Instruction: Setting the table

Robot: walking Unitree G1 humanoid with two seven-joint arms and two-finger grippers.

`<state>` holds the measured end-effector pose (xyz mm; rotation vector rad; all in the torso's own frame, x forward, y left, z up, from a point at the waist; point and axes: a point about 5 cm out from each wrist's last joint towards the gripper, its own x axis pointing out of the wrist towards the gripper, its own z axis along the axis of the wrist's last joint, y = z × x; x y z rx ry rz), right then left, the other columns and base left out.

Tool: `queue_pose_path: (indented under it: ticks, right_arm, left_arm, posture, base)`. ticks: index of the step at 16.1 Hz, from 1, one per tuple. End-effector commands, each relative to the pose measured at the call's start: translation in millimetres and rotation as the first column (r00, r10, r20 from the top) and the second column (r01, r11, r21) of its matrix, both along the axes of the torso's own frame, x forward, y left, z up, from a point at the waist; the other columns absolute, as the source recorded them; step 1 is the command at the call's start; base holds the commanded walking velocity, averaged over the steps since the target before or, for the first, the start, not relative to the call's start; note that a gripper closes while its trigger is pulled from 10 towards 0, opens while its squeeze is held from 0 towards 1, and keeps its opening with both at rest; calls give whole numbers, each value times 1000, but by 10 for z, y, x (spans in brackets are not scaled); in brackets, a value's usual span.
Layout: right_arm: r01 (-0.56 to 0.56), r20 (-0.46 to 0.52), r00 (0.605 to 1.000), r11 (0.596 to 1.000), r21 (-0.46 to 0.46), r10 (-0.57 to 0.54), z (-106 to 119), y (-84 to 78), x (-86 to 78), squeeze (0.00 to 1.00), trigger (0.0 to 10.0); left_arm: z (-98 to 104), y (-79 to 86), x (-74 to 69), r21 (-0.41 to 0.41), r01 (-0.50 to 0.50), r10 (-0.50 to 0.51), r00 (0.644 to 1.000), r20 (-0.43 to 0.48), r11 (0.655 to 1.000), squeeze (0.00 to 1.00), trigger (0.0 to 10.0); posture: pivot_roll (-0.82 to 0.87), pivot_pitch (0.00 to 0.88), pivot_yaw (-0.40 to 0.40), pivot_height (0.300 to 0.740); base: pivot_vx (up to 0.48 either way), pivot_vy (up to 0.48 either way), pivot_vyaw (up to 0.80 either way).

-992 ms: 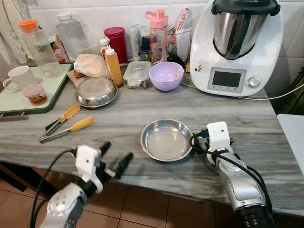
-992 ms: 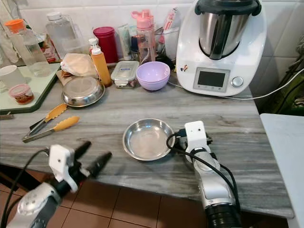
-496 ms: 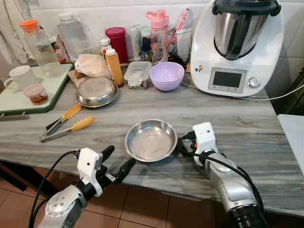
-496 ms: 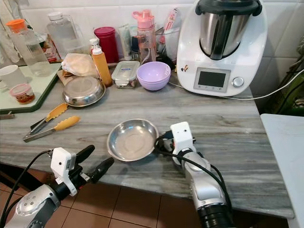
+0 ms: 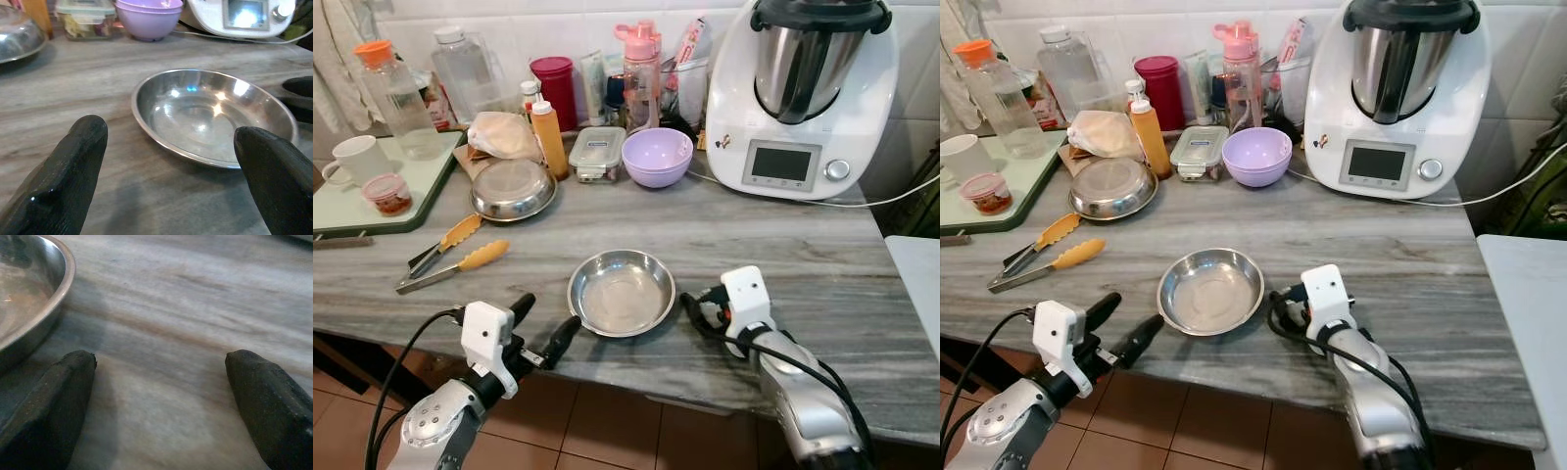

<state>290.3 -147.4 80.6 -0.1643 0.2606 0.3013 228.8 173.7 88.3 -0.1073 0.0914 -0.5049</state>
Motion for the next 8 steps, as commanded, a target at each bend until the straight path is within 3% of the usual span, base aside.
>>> queue_pose_path:
  ticks: [1, 3, 4, 6, 8]
  right_arm:
    - [-31, 71, 997, 999, -32, 33, 93, 22, -17, 1000, 10000]
    - [-47, 221, 973, 997, -64, 60, 266, 38, -62, 1000, 10000]
    - [-50, 289, 955, 995, -82, 72, 362, 65, -61, 1000, 10000]
    - [-76, 397, 913, 995, -63, 95, 585, 197, -2, 1000, 10000]
    - [-90, 421, 902, 995, -43, 100, 652, 255, 26, 949, 10000]
  left_arm:
    - [0, 49, -4, 8, -18, 18, 1000, 3, 1000, 0, 10000]
    - [-4, 116, -9, 9, -53, 53, 999, 4, 999, 0, 10000]
    - [2, 195, 22, 9, -121, 121, 993, 10, 993, 0, 10000]
    - [44, 474, 133, 20, -386, 384, 922, 54, 922, 0, 10000]
    - [24, 538, 144, -9, -435, 435, 900, 25, 900, 0, 10000]
  posture:
    - [-138, 2, 70, 740]
    - [-137, 1, 71, 740]
    - [-137, 0, 72, 740]
    - [-133, 0, 71, 740]
    - [-128, 0, 67, 740]
  base:
    - [0, 0, 0]
    - [0, 0, 0]
    - [0, 0, 0]
    - [0, 0, 0]
    - [0, 0, 0]
